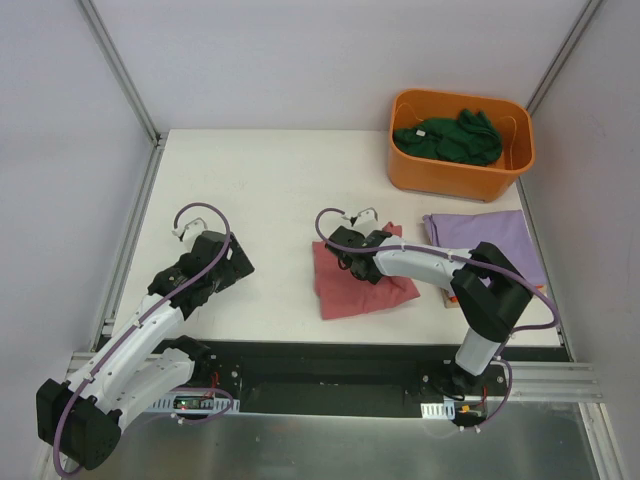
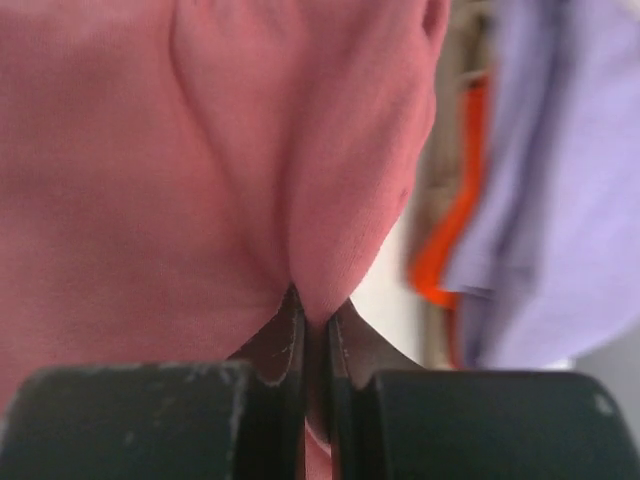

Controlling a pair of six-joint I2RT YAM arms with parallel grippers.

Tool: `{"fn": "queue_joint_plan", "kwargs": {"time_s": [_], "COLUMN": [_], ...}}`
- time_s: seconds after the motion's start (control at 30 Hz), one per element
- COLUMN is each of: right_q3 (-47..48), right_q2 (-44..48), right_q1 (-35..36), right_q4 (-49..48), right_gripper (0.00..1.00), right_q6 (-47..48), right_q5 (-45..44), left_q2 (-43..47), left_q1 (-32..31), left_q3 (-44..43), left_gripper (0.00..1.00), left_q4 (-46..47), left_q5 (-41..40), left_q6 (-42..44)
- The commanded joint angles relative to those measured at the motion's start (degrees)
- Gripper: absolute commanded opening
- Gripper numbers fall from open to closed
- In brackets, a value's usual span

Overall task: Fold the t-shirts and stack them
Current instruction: Put the neatly folded tshirt into the corner of the board with the right arm

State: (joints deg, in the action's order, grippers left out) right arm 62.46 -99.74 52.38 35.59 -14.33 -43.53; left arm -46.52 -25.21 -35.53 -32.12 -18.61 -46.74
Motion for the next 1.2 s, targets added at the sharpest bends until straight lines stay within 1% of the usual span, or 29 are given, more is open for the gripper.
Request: {"fn": "queue_joint_plan", "kwargs": {"time_s": [0.0,0.07,0.17,0.3,0.37,0.43,0.6,0.8,0.97,1.1,1.17], "right_q3": [3.6,3.7,3.5,3.1,3.3,3.4,3.0,4.3,6.9,9.9,11.8], "right_q2": [5.0,6.0,8.2,11.7,13.8,16.5,24.4,31.4,33.7,33.9,33.9], "right_q1": [-3.3,-4.9,-7.0,-9.0,-10.1,-11.0,-12.4,-15.2,-17.8,-19.8,-21.3], "right_q4": [14.6,16.4,16.7,14.9,14.0,12.5,7.0,5.6,5.9,6.8,7.4], "right_gripper": [0.00,0.00,0.00,0.00,0.01,0.00,0.01,0.00,0.00,0.00,0.00], "right_q6": [2.2,3.3,7.5,16.2,19.1,21.9,27.9,29.3,30.5,32.0,32.3], "right_q5": [-18.7,-21.8,-25.8,-28.1,-28.5,-27.5,-21.0,-15.1,-10.8,-9.7,-7.6], "left_q2": [0.8,0.8,1.1,1.6,1.8,1.9,2.2,2.2,2.2,2.2,2.2], "left_q1": [0.8,0.9,1.0,1.0,1.0,1.1,1.3,1.4,1.5,1.6,1.6], "left_q3": [0.6,0.5,0.5,0.6,0.7,0.6,0.7,0.6,0.6,0.7,0.7], "left_gripper": [0.99,0.99,0.99,0.99,0.99,0.99,0.99,0.99,0.99,0.99,0.99], "left_q4": [-1.3,-1.5,-1.7,-2.0,-2.2,-2.2,-2.4,-2.6,-2.7,-2.9,-2.8], "left_q5": [-2.9,-3.2,-3.7,-4.5,-4.7,-4.9,-5.2,-5.4,-5.5,-5.6,-5.7], "left_q6": [-0.4,-0.4,-0.3,-0.5,-0.6,-0.5,-0.7,-0.7,-0.7,-0.8,-0.8]}}
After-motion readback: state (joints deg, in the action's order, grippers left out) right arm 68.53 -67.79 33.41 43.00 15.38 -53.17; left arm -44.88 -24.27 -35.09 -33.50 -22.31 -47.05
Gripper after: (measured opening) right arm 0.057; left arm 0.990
